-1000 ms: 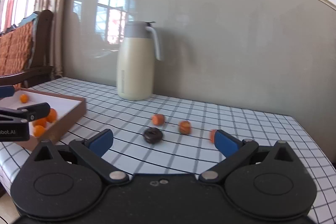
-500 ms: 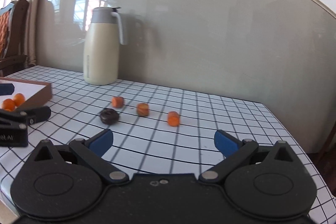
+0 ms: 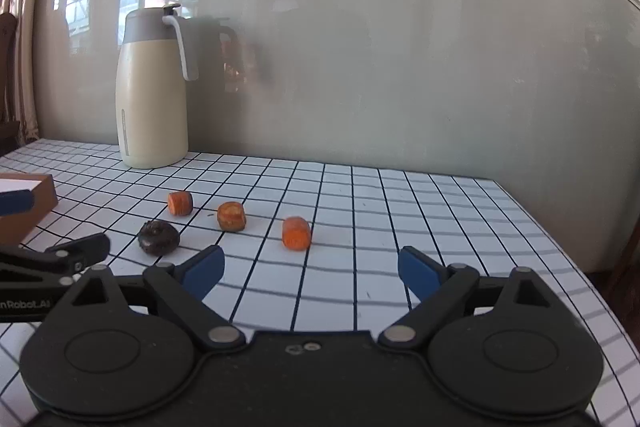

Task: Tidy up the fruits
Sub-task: 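Move both open grippers back toward the carrots and plum on the table, then grasp the dark plum with the left gripper while the right gripper grasps a carrot chunk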

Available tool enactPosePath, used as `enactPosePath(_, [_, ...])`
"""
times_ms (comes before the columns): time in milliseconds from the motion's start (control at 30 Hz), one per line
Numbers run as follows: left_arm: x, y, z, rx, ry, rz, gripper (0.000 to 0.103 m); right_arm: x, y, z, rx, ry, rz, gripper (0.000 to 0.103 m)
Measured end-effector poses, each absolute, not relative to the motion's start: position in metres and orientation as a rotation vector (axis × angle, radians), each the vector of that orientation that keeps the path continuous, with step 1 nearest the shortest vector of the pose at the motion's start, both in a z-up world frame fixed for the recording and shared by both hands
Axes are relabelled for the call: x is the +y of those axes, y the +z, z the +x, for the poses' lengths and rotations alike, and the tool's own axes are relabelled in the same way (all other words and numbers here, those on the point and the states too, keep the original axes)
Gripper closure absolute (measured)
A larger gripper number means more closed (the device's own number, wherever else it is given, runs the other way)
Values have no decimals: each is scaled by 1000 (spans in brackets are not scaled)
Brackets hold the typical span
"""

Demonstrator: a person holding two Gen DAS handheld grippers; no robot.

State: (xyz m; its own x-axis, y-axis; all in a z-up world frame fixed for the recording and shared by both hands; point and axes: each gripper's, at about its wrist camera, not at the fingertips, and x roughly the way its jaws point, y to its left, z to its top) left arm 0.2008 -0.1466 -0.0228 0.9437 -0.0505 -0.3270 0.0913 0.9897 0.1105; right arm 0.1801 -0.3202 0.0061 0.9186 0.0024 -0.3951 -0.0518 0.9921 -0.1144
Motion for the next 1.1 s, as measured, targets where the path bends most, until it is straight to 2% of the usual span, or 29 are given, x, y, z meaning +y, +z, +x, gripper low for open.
enactPosePath(100, [-150,-28,218,370,-74,116,13,-319,1,199,436,39,-117,29])
enactPosePath(200, [-155,-35,234,410,-76,112,14,-316,-5,215,466,46,-117,33])
enactPosePath(333, [-161,-39,256,462,-86,99,21,-313,-14,235,501,44,-119,37])
enactPosePath(433, [-164,-42,273,506,-103,85,32,-312,-20,249,527,38,-117,41])
enactPosePath(500, [-166,-45,283,537,-114,80,42,-310,-22,257,535,38,-114,46])
enactPosePath(600, [-169,-47,295,573,-134,76,59,-310,-24,268,545,35,-102,47])
enactPosePath(933, [-159,-49,316,583,-103,21,60,-315,-26,298,574,26,-70,59])
enactPosePath(967, [-159,-49,316,583,-102,24,60,-317,-27,301,587,26,-61,63])
enactPosePath(1000, [-159,-49,316,583,-103,26,60,-319,-28,304,605,23,-55,75])
enactPosePath(1033, [-159,-49,316,583,-103,27,60,-320,-28,306,616,31,-48,82])
enactPosePath(1100, [-159,-49,315,582,-107,28,60,-321,-28,304,616,32,-45,84])
